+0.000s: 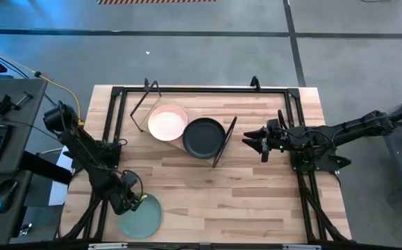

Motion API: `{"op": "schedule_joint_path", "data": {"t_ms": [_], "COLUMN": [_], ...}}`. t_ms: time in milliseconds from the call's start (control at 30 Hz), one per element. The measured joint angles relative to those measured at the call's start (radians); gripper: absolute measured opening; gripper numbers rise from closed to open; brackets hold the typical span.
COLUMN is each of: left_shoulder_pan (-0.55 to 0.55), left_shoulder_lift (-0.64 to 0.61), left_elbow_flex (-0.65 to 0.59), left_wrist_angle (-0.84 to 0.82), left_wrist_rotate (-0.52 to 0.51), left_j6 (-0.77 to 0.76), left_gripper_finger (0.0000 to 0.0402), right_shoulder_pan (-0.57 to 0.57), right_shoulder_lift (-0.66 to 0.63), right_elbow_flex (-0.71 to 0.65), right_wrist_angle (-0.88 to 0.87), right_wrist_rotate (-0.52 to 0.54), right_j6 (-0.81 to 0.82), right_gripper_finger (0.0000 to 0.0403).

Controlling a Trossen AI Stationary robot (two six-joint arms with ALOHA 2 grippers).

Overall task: Place and stack plates onto a shelf
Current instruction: Stack the blue plate on top of the pink plate on the shelf

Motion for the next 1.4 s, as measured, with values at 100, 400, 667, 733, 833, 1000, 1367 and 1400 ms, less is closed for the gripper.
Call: {"op": "schedule_joint_path", "data": {"t_ms": [100, 400, 667, 733, 833, 1000, 1367, 1400], "left_shoulder_pan": [0.027, 0.22, 0.463, 0.527, 0.608, 0.698, 0.793, 0.798], "left_shoulder_lift": [-0.045, -0.352, -0.515, -0.511, -0.466, -0.333, -0.144, -0.144], "left_elbow_flex": [0.0, 0.041, 0.087, 0.086, 0.086, 0.086, 0.085, 0.085], "left_wrist_angle": [-0.008, -0.201, -0.392, -0.381, -0.341, -0.302, -0.127, -0.144], "left_wrist_rotate": [-0.01, -0.236, -0.806, -0.863, -0.894, -0.9, -0.87, -0.861], "left_j6": [0.001, 0.046, -0.016, -0.012, 0.01, -0.187, -0.234, -0.234], "left_gripper_finger": [0.0011, 0.0003, 0.0001, 0.0001, 0.0001, 0.0001, 0.0001, 0.0001], "right_shoulder_pan": [0.0, 0.0, 0.0, 0.0, 0.0, 0.0, 0.0, 0.0], "right_shoulder_lift": [0.0, 0.0, 0.0, 0.0, 0.0, 0.0, 0.0, 0.0], "right_elbow_flex": [0.0, 0.0, 0.0, 0.0, 0.0, 0.0, 0.0, 0.0], "right_wrist_angle": [0.0, -0.001, -0.015, -0.016, -0.016, -0.017, -0.032, -0.033], "right_wrist_rotate": [0.0, 0.0, 0.0, 0.0, 0.0, 0.0, 0.0, 0.0], "right_j6": [0.0, 0.0, 0.002, 0.002, 0.001, 0.0, 0.018, 0.025], "right_gripper_finger": [0.0155, 0.0155, 0.0155, 0.0155, 0.0155, 0.0155, 0.0155, 0.0155]}}
